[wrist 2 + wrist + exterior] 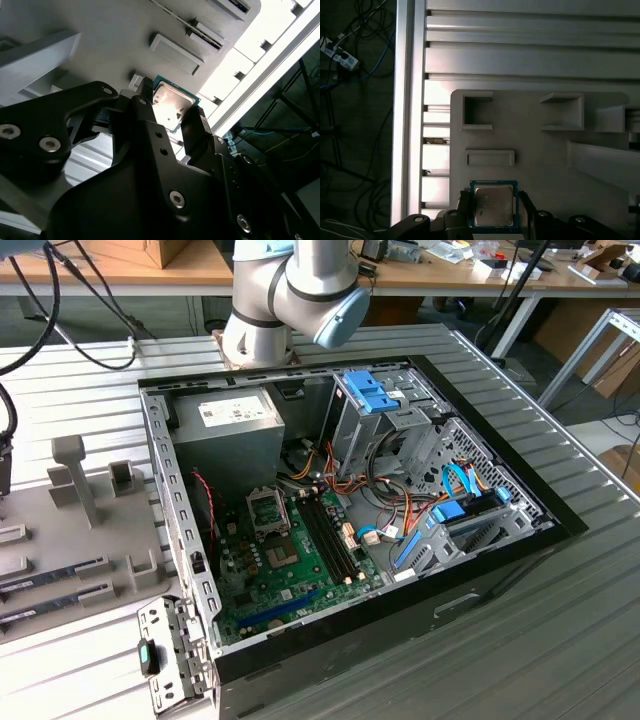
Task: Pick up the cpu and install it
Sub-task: 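Pick up the cpu and move it towards the insertion slot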
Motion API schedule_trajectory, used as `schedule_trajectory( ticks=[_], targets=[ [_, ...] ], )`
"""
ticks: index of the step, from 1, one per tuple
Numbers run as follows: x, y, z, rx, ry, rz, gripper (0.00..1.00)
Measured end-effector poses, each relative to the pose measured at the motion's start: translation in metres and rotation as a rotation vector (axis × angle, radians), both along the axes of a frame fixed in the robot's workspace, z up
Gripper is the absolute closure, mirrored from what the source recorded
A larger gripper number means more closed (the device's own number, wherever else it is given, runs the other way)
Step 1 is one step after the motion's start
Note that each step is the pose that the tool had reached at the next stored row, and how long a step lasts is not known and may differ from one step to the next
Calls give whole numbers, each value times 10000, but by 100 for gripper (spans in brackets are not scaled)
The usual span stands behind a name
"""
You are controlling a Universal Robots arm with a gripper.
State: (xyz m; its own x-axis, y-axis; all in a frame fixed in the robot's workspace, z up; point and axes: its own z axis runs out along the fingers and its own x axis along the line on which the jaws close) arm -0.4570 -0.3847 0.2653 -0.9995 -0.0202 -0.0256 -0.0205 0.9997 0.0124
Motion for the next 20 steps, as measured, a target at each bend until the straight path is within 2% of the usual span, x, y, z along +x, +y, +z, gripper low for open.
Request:
schedule_trajectory(
  ticks=[4, 9, 20],
  targets=[
    [0, 0, 102, 1, 0, 0, 53],
    [0, 0, 187, 2, 0, -1, 53],
    [0, 0, 318, 3, -1, -1, 53]
  ],
)
